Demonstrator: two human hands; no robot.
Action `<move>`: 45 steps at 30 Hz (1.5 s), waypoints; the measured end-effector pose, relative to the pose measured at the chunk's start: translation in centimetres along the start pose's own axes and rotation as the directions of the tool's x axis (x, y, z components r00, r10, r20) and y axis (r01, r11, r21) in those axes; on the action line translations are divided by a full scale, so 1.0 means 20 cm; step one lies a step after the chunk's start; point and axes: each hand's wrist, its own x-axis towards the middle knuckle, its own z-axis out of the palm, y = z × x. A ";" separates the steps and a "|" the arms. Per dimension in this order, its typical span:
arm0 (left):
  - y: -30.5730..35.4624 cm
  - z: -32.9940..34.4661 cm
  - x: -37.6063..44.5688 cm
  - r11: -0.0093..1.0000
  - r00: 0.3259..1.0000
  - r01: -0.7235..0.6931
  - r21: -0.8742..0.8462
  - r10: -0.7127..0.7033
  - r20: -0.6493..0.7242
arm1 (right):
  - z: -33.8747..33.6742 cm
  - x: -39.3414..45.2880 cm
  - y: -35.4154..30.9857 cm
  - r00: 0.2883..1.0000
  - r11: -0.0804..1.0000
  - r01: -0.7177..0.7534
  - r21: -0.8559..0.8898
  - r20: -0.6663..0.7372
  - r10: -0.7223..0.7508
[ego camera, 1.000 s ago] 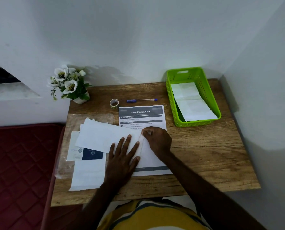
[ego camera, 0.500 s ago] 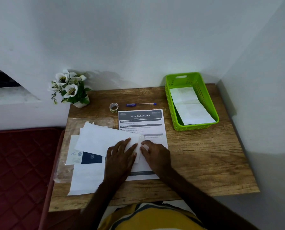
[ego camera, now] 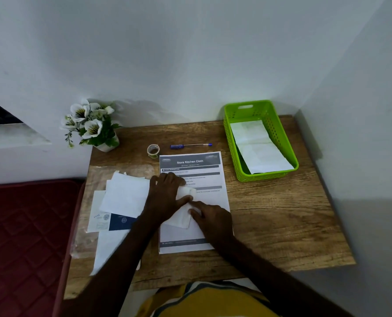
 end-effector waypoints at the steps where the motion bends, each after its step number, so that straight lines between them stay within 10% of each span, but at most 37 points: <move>1: 0.00 -0.01 0.02 1.000 1.000 0.005 -0.022 -0.005 0.007 | 0.00 0.00 0.00 1.000 1.000 0.004 -0.015 -0.010 -0.004; 8: 0.04 -0.09 0.08 0.998 0.993 -0.008 -0.059 0.015 0.119 | 0.03 -0.01 0.01 1.000 0.999 -0.013 0.029 -0.025 0.014; 15: 0.10 -0.21 0.13 0.952 0.992 0.006 -0.307 0.033 0.121 | -0.10 0.07 -0.04 0.937 0.896 -0.320 0.309 -0.036 0.347; 21: 0.20 -0.32 0.21 0.890 0.995 0.088 -0.448 -0.062 0.072 | -0.29 0.29 -0.01 0.878 0.507 -0.473 0.721 0.336 0.342; 30: 0.16 -0.27 0.20 0.257 0.737 0.459 -0.850 -0.646 0.202 | -0.37 0.40 0.00 0.828 0.294 -0.515 0.805 0.379 0.414; 34: 0.18 -0.19 0.17 0.149 0.663 0.471 -0.870 -0.710 0.237 | -0.26 0.44 0.01 0.800 0.381 -0.530 0.757 0.297 0.522; 39: 0.18 -0.12 0.16 0.163 0.642 0.436 -0.885 -0.746 0.178 | -0.11 0.50 0.01 0.856 0.734 -0.452 0.508 0.016 0.516; 45: 0.16 -0.05 0.17 0.464 0.637 0.505 -0.728 -0.769 -0.048 | -0.05 0.55 0.04 0.908 0.914 -0.369 0.172 -0.145 0.394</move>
